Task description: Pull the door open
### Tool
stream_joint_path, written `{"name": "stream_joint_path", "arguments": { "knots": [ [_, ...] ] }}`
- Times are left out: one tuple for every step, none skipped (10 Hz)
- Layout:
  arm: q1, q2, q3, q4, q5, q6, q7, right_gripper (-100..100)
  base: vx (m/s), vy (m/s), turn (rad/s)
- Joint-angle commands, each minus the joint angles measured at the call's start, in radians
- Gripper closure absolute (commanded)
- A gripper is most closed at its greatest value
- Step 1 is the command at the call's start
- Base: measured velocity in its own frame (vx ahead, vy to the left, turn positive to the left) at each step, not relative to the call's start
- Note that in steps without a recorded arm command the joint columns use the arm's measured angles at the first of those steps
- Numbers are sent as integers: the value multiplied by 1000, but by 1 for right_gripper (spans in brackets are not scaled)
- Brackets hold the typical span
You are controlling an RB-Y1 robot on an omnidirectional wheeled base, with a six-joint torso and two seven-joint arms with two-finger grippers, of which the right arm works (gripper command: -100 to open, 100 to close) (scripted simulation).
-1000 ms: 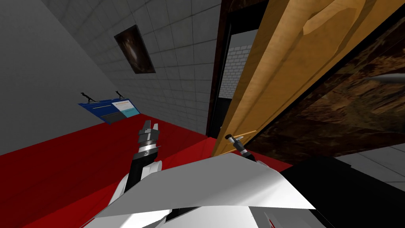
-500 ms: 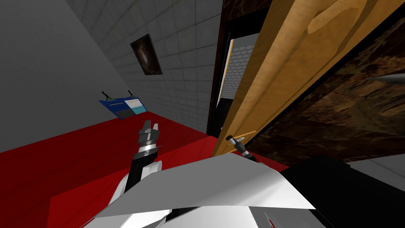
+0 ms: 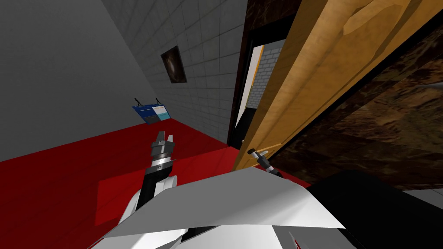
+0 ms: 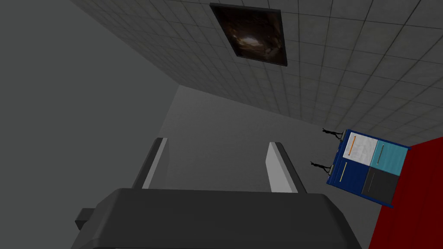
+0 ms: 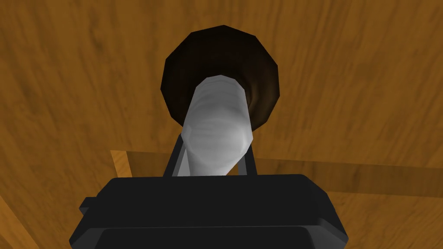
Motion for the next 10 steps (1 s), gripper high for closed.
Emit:
{"name": "stream_joint_path", "arguments": {
  "knots": [
    [5,-9,-3,6,-4,-16,0,100,-199,-69,186],
    [6,-11,-1,13,-4,-25,-2,100,-192,-57,147],
    [7,-13,0,18,-5,-33,-3,100,-169,-74,132],
    [8,-14,1,23,-5,-41,-4,100,-194,-74,150],
    [9,-16,2,27,-6,-46,-5,100,-195,-61,124],
    [-1,-7,9,39,-1,-49,-7,100,-78,-22,30],
    [0,-8,12,47,-2,-59,-9,100,-125,-30,148],
    [0,-10,13,51,-2,-64,-9,100,-208,-57,207],
    [0,-11,14,56,-3,-70,-10,100,-194,-79,171],
    [1,-13,15,62,-4,-77,-11,100,-200,-92,156]
  ]
}}
